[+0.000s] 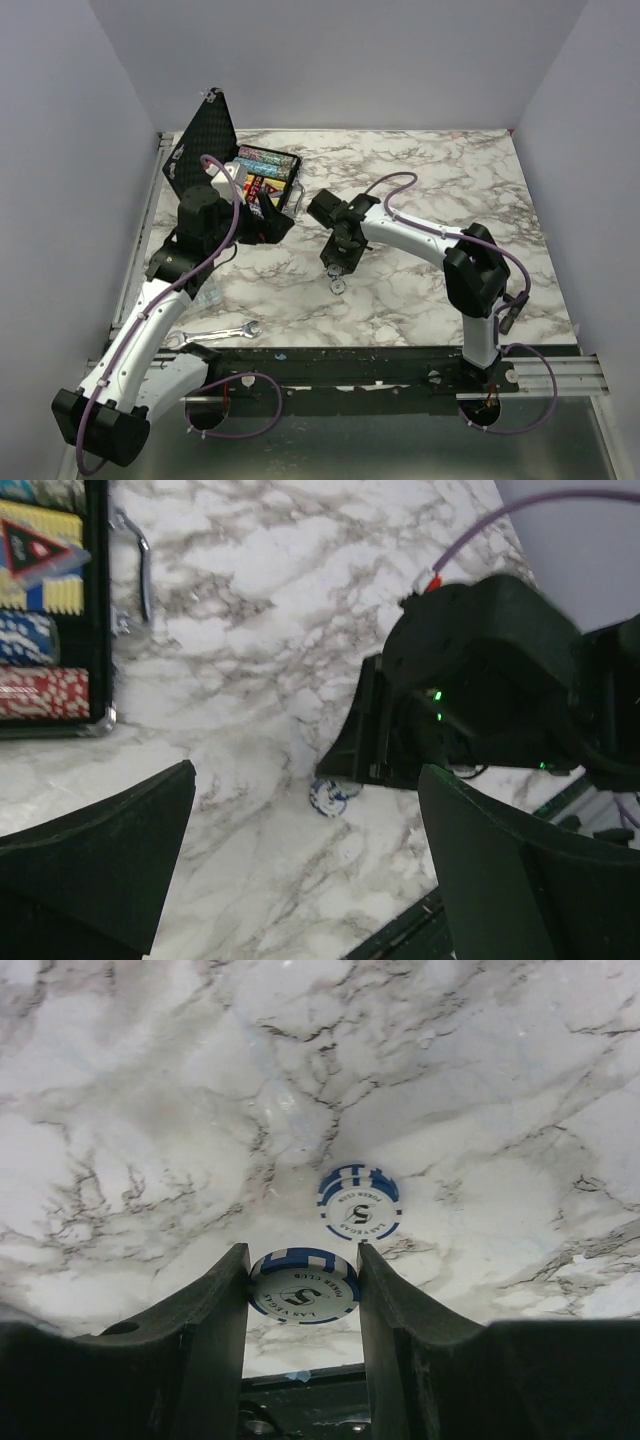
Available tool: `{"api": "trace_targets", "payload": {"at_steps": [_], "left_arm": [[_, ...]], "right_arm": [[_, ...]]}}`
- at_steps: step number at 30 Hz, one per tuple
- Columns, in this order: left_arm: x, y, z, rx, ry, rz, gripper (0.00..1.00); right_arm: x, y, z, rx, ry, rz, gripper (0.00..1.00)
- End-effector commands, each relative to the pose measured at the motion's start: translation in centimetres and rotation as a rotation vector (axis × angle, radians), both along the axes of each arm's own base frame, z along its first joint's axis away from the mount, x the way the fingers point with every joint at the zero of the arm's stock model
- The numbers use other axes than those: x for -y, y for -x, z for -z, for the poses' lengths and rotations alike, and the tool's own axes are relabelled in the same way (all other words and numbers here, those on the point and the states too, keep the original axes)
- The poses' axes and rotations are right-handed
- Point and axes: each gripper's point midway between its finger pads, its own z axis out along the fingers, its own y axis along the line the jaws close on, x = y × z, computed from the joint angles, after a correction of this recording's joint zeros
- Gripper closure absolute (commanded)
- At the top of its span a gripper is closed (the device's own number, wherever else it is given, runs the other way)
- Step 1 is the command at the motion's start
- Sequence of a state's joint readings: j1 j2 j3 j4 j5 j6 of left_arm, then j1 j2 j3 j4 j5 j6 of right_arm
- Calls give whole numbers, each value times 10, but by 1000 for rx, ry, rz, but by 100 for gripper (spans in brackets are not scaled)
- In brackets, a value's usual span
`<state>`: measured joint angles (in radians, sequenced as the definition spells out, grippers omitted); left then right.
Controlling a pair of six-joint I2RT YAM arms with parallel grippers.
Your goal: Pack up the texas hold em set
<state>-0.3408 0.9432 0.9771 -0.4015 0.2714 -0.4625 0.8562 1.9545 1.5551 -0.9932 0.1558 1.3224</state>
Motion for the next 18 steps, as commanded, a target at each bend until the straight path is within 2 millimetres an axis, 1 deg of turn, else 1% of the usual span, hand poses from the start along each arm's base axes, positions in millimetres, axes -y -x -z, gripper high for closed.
{"api": "trace_targets", "payload": {"at_steps": [1, 2, 3, 4, 6, 7, 8, 10, 13, 15, 16, 17, 18], "left_arm": [[27, 29, 31, -118, 270, 87, 12], [31, 32, 28, -89, 346, 98, 13], [32, 35, 37, -78, 403, 92, 15], [31, 38, 35, -56, 462, 85, 17], [29, 43, 44, -17, 535, 73, 20], [27, 45, 45, 5, 562, 67, 21], [26, 45, 52, 2, 579, 57, 21], [26, 45, 58, 14, 614, 53, 20], [32, 45, 67, 2, 654, 86, 17], [39, 45, 69, 4, 673, 123, 17], [43, 45, 67, 20, 684, 145, 18], [46, 44, 69, 15, 688, 156, 20], [50, 43, 67, 27, 693, 178, 22]], "right_arm": [[-1, -13, -29, 68, -14, -62, 99], [-1, -15, -32, 62, -24, -64, 99], [0, -15, -32, 51, -29, -62, 99], [0, -15, -31, 38, -40, -58, 99], [0, -15, -28, 2, -73, -52, 99], [0, -15, -27, -12, -83, -48, 99], [1, -16, -26, -22, -93, -45, 99], [-1, -18, -27, -24, -98, -45, 99], [-6, -22, -29, -34, -125, -29, 99], [-12, -25, -30, -37, -148, -18, 99], [-15, -28, -29, -36, -152, -13, 99], [-20, -26, -30, -54, -172, -15, 99], [-23, -28, -30, -61, -180, -12, 99]]}}
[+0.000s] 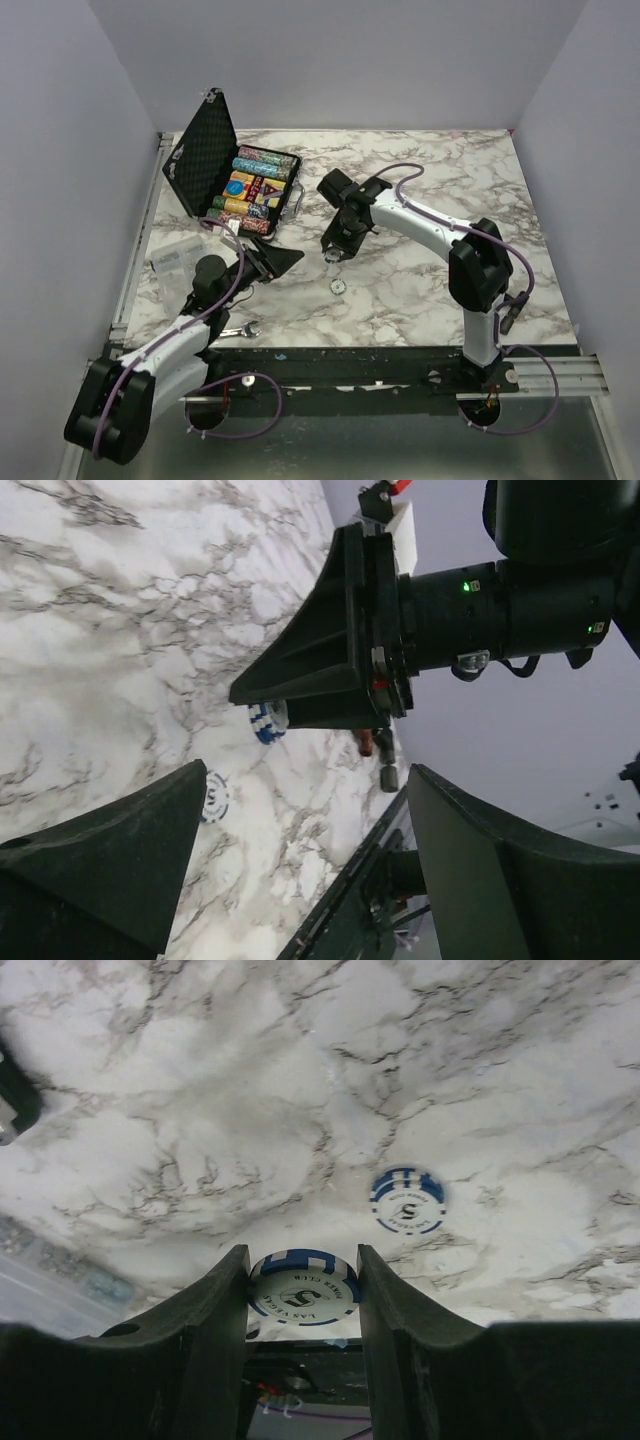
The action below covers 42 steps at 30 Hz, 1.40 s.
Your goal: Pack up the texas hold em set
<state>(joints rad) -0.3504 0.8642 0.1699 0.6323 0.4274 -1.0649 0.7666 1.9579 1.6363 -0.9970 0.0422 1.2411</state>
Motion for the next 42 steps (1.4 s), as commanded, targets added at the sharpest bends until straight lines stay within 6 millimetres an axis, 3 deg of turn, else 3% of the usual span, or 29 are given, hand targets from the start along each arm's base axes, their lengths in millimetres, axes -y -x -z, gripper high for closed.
{"api": "trace_targets", "payload": {"at_steps": [1, 6, 13, 20, 27, 35, 42], "left_arm": [[19, 3, -38, 171, 124, 98, 25], [31, -3, -33, 193, 155, 144, 35], [47, -9, -22, 166, 214, 183, 36], [49, -13, 2, 102, 145, 140, 34], [50, -17, 8, 72, 146, 109, 40], [46, -26, 22, 27, 50, 39, 28], [50, -32, 27, -27, 63, 32, 36]], "right_arm": [[-22, -1, -4, -49, -69, 7, 99], [-26, -6, -8, -44, -73, 29, 99], [-29, -10, -8, -43, -71, 48, 99], [-31, -12, -7, -42, -76, 62, 99], [-32, -14, -13, -30, -87, 74, 99], [-35, -14, -18, -28, -105, 71, 99], [-39, -14, -21, -30, -132, 72, 99]]}}
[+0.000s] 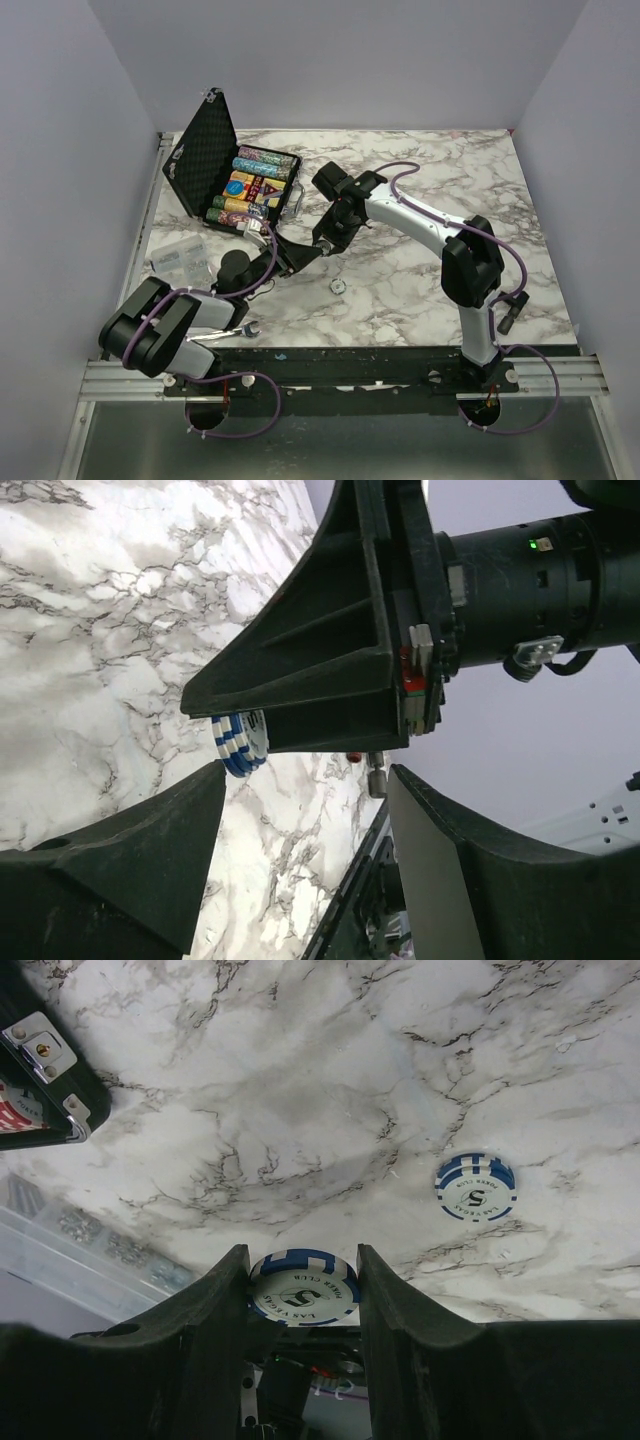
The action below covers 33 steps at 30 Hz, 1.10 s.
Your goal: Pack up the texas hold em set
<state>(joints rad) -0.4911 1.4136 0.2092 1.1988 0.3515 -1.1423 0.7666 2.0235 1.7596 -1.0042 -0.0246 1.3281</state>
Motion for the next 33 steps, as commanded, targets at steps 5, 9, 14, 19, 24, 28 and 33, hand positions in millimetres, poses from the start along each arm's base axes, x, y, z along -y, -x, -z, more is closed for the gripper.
{"api": "trace_targets", "payload": {"at_steps": [5, 9, 14, 19, 24, 28, 33], "left_arm": [[7, -12, 5, -29, -2, -21, 37], [7, -15, 3, -29, 24, -37, 44], [6, -22, 0, -29, 37, -64, 52], [3, -28, -1, -35, 37, -102, 59], [7, -30, -2, -37, 28, -102, 68], [9, -31, -2, -44, 16, -108, 77], [8, -35, -1, -60, -14, -139, 100]], "right_arm": [[-8, 3, -6, -11, -46, 8, 99], [-9, 4, -6, -14, -51, 10, 99], [-10, 4, -7, -15, -60, 7, 99], [-11, 5, -7, -18, -64, 3, 99], [-11, 6, -7, -20, -72, 0, 99], [-11, 5, -9, -12, -76, 1, 99], [-12, 5, -12, 4, -85, -19, 99]]}}
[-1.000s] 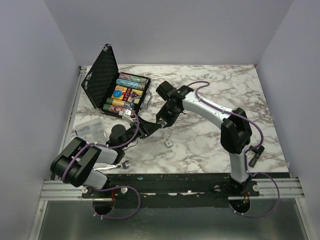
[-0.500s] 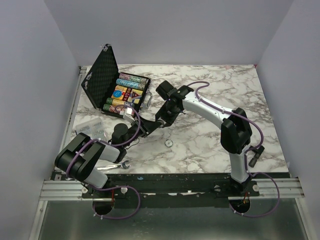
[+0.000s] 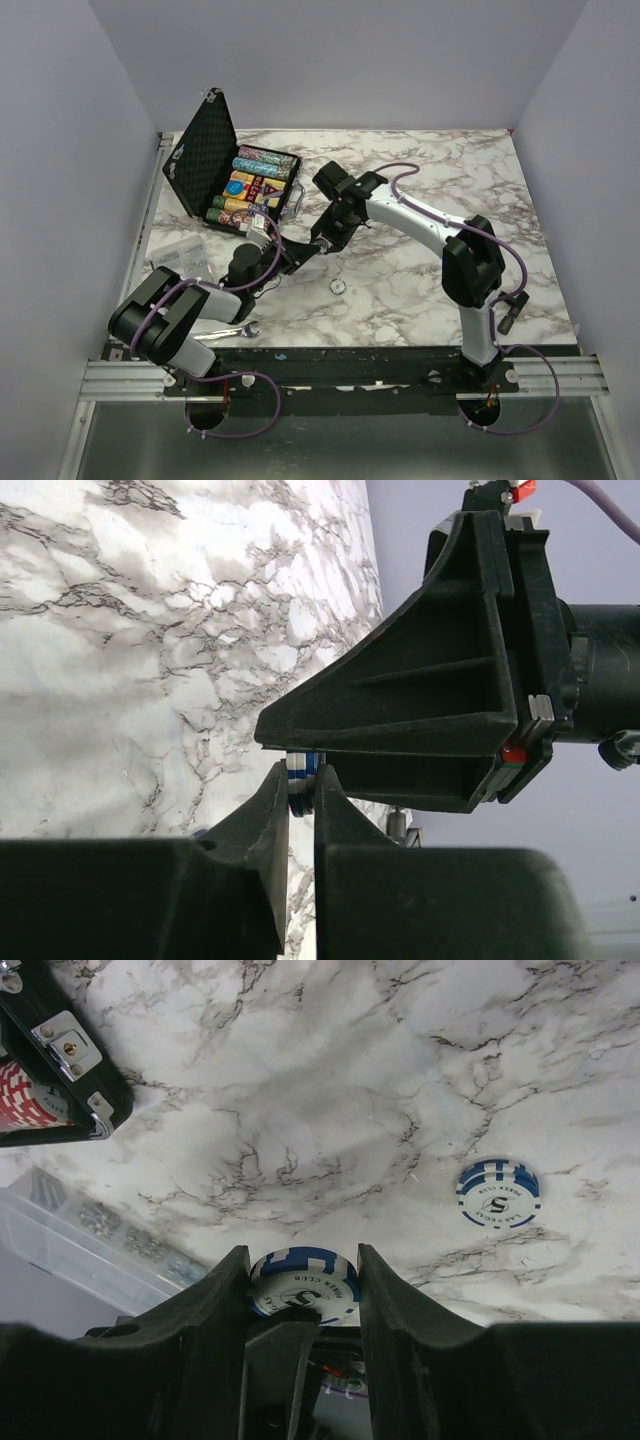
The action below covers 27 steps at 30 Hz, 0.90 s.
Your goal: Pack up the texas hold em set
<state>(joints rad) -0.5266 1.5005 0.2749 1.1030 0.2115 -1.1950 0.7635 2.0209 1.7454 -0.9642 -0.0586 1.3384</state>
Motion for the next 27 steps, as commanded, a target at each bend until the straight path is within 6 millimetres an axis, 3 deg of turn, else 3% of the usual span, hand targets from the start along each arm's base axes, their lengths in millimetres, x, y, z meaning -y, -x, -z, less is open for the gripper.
{"api": "trace_targets", "payload": {"at_steps": [1, 2, 4, 5, 7, 8, 11, 14, 20, 24, 27], "left_arm": [[3, -11, -25, 66, -7, -35, 100], [3, -12, -25, 60, -19, -38, 100], [1, -12, -24, 50, -48, -42, 100], [0, -11, -24, 45, -59, -43, 100], [-1, -6, -23, 34, -81, -30, 100], [-2, -4, -24, 30, -91, -21, 100], [0, 5, -27, 8, -119, 32, 100], [-6, 15, -25, -28, -193, 83, 100], [-55, 21, -17, -128, -559, 191, 100], [-86, -2, -40, -93, -771, 182, 100], [-105, -28, -47, -111, -951, 178, 100]], "right_arm": [[-4, 6, -11, 16, -40, -25, 99], [-4, 5, -13, 27, -40, -37, 94], [-2, 3, -15, 60, -39, -61, 64], [-1, 1, -19, 84, -41, -72, 41], [5, -3, -23, 151, -25, -110, 5], [10, -5, -24, 183, -8, -121, 0], [26, -13, -30, 287, 5, -170, 0], [54, -20, -37, 382, 8, -187, 0], [121, -35, -79, 689, 130, -255, 0], [152, -32, -94, 805, 269, -319, 0], [155, -28, -98, 850, 281, -379, 0]]}}
